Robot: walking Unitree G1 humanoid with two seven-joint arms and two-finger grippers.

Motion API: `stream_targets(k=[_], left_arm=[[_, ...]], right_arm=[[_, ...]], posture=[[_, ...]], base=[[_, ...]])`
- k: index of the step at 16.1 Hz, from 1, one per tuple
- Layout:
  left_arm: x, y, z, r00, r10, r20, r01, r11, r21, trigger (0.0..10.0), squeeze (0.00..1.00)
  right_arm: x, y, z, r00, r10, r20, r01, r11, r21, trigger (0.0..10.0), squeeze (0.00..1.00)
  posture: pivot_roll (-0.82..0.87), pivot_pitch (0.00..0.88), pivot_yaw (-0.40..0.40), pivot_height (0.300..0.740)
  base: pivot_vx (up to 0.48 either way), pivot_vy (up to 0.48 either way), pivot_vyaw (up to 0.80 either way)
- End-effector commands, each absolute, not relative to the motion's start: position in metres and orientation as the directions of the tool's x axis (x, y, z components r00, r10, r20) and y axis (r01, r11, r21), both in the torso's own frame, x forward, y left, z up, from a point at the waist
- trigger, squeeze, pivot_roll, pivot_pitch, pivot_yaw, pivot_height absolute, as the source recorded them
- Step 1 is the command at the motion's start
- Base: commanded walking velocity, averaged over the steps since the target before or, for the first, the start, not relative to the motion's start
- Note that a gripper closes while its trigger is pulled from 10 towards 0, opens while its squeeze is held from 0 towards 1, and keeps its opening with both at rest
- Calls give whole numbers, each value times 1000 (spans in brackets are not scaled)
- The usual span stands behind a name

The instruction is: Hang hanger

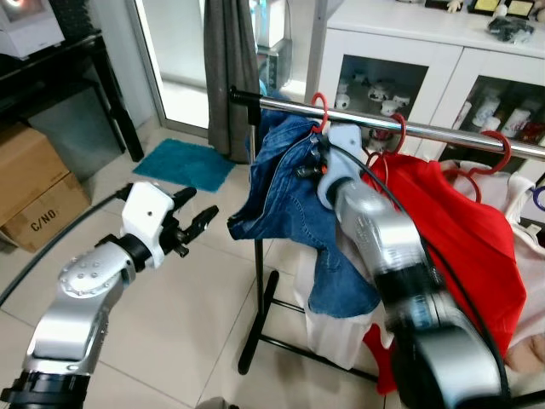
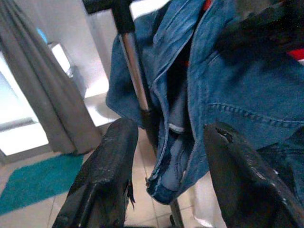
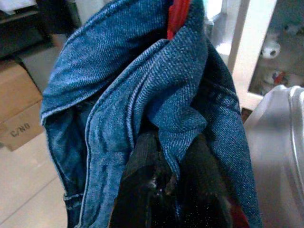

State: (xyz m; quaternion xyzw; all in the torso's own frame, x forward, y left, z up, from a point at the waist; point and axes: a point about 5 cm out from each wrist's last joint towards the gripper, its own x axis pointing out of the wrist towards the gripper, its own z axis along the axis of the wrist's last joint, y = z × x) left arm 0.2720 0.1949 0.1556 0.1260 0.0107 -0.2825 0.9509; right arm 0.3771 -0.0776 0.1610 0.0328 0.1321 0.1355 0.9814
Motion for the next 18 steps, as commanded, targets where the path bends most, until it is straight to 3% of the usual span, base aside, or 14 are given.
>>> stream_targets(k=[1,6,7,8,12,14,15,16,18], left_arm=[[273,196,166,835,-546,-65,543,801,254,10000,0],[269,197,165,824,-560,-84,562,789,250,10000,0],[268,197,165,828,-556,-76,556,796,240,10000,0],[268,196,164,830,-554,-73,554,799,234,10000,0],[273,195,158,849,-524,-76,526,820,223,10000,0],[278,195,151,874,-475,-106,486,849,207,10000,0],[278,194,152,884,-461,-84,468,864,185,10000,0],[278,191,152,886,-459,-69,464,869,172,10000,0],[278,182,150,891,-450,-55,452,875,174,10000,0]], right_arm=[[383,-78,169,940,257,-223,-239,965,108,10000,0],[396,-75,153,923,202,-327,-171,978,122,10000,0],[395,-72,152,924,242,-295,-212,969,129,10000,878],[395,-73,155,929,275,-249,-258,961,100,10000,1000],[380,-91,171,916,399,-27,-397,915,69,10000,1000],[340,-99,173,850,519,87,-525,848,72,10000,1000],[324,-104,175,845,518,133,-531,842,93,10000,765],[314,-104,176,845,515,148,-531,842,100,10000,0],[301,-104,176,851,502,156,-522,842,134,10000,0]], posture=[[22,0,5,740],[34,0,3,740],[33,0,1,740],[32,0,-1,740],[14,0,12,740],[6,0,17,740],[3,0,11,740],[1,0,8,740],[1,0,0,740]], base=[[0,0,0],[0,0,0],[0,0,0],[0,0,0],[0,0,0],[0,0,0],[0,0,0],[0,0,0],[0,0,0]])
